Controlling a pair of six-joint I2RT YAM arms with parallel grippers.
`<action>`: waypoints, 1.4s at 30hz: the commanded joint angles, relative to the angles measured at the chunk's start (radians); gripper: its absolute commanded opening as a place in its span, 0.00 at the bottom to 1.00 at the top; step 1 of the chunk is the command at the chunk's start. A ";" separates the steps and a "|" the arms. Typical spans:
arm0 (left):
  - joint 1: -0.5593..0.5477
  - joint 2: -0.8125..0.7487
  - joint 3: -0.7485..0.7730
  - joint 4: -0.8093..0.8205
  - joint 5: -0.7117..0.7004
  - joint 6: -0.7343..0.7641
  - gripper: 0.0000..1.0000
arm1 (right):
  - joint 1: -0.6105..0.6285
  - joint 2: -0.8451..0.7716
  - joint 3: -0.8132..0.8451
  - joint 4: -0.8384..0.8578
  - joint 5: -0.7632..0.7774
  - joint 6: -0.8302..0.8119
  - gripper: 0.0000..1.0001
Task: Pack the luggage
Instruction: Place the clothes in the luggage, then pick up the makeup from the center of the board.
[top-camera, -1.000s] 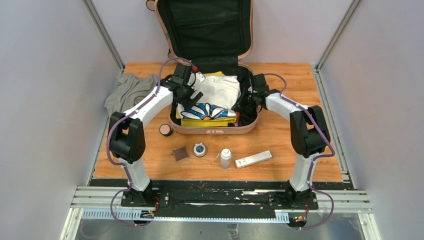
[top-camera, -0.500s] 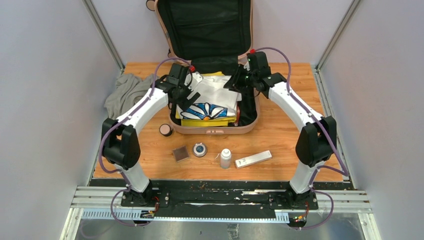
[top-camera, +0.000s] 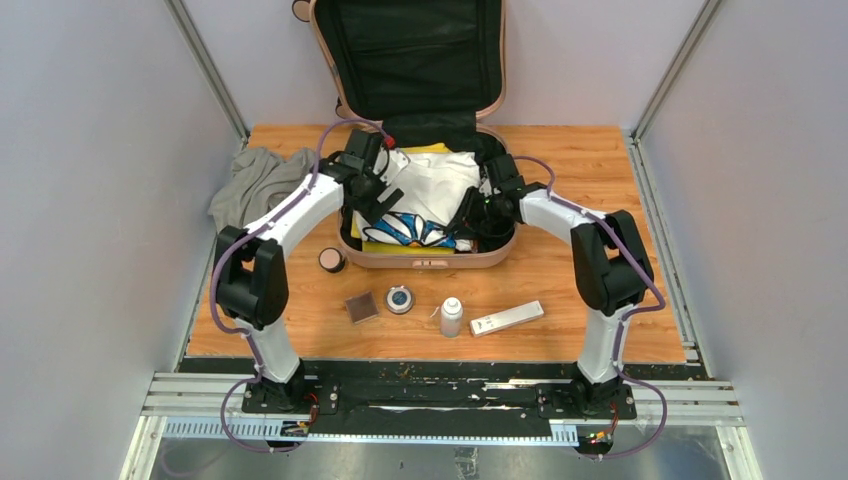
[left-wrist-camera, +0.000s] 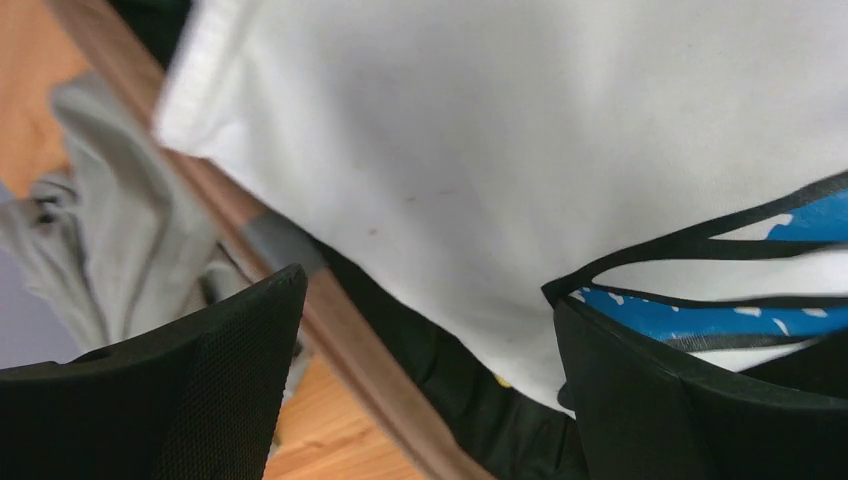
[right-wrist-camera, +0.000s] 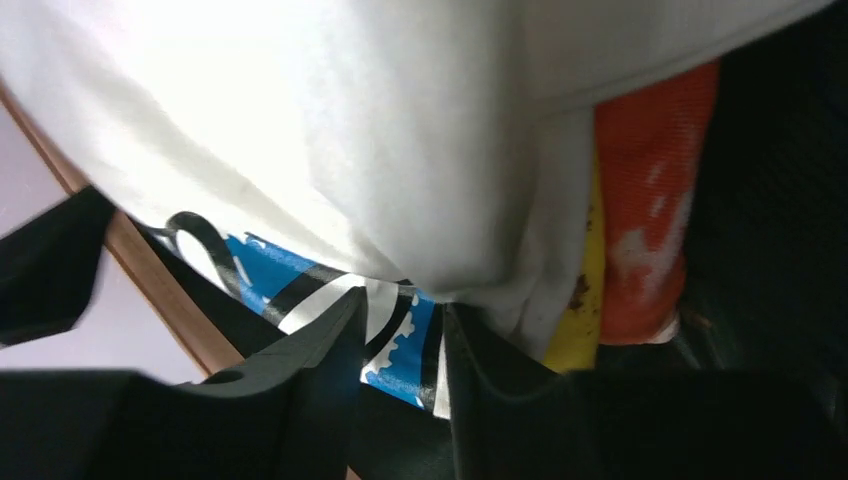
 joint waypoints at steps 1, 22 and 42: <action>0.002 0.076 -0.075 0.049 -0.066 0.002 1.00 | -0.016 -0.017 0.043 -0.027 0.014 -0.030 0.42; 0.166 -0.364 0.032 -0.234 0.131 -0.092 1.00 | 0.241 -0.939 -0.345 -0.276 0.401 -0.367 1.00; 0.544 -0.623 -0.304 -0.298 0.324 -0.085 1.00 | 0.694 -0.950 -0.519 -0.239 0.734 -0.399 1.00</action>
